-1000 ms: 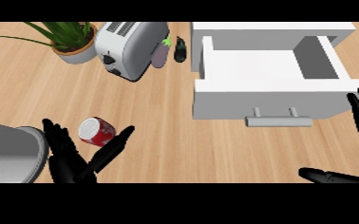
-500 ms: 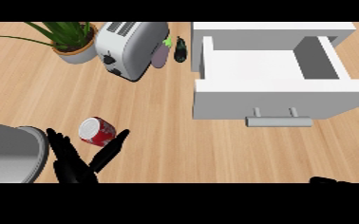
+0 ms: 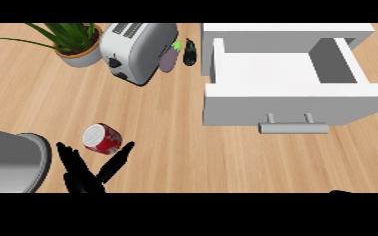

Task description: Pick up the can, place it into the drawer and close the drawer

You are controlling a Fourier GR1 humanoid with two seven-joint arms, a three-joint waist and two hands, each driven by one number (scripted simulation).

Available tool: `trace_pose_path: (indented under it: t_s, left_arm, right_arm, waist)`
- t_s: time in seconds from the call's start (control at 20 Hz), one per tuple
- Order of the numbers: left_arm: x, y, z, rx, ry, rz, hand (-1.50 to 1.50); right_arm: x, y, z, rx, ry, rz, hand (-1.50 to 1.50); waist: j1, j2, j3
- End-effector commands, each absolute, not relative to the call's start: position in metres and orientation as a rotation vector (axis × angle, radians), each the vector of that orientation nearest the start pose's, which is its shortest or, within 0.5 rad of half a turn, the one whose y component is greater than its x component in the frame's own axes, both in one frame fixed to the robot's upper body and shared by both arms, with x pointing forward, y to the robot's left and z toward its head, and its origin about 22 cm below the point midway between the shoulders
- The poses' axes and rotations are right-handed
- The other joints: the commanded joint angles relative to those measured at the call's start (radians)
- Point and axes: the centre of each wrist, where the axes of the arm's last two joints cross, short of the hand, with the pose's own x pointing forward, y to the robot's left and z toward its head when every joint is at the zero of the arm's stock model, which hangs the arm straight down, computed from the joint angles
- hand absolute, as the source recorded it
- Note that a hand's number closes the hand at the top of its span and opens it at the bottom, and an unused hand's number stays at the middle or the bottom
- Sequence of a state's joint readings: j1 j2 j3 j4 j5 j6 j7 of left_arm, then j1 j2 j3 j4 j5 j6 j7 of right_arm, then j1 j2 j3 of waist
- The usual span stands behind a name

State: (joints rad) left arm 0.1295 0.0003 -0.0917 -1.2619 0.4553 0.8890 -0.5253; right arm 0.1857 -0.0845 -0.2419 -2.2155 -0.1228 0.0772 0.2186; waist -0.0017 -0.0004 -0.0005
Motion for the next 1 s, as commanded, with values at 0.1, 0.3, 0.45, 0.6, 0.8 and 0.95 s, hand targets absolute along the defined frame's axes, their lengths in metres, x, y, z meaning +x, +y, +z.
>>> trace_pose_path:
  t_s: [0.1, 0.3, 0.45, 0.6, 0.8, 0.95]
  left_arm:
    - [0.200, 0.222, -0.109, 0.749, -1.311, 0.755, -1.50]
    - [0.213, 0.232, -0.128, 0.726, -1.313, 0.765, -1.50]
    - [0.212, 0.235, -0.140, 0.733, -1.325, 0.734, -1.50]
    - [0.208, 0.262, -0.144, 0.703, -1.340, 0.739, -1.50]
    - [0.232, 0.248, -0.135, 0.698, -1.363, 0.714, -1.50]
    - [0.220, 0.263, -0.135, 0.619, -1.395, 0.641, -1.50]
  right_arm:
    - [0.144, -0.287, 0.127, -0.208, -1.841, -0.060, -1.50]
    - [0.180, -0.287, 0.126, -0.205, -1.845, -0.041, -1.50]
    - [0.148, -0.296, 0.135, -0.214, -1.834, -0.058, -1.50]
    - [0.175, -0.315, 0.128, -0.208, -1.836, -0.066, -1.50]
    - [0.151, -0.307, 0.130, -0.215, -1.837, -0.045, -1.50]
    - [0.168, -0.298, 0.133, -0.234, -1.839, -0.076, -1.50]
  waist:
    - [-0.002, 0.000, 0.000]
    - [0.001, 0.001, 0.000]
    - [-0.004, 0.000, 0.000]
    - [-0.002, 0.001, 0.000]
    - [-0.005, 0.000, 0.000]
    - [0.000, 0.000, 0.000]
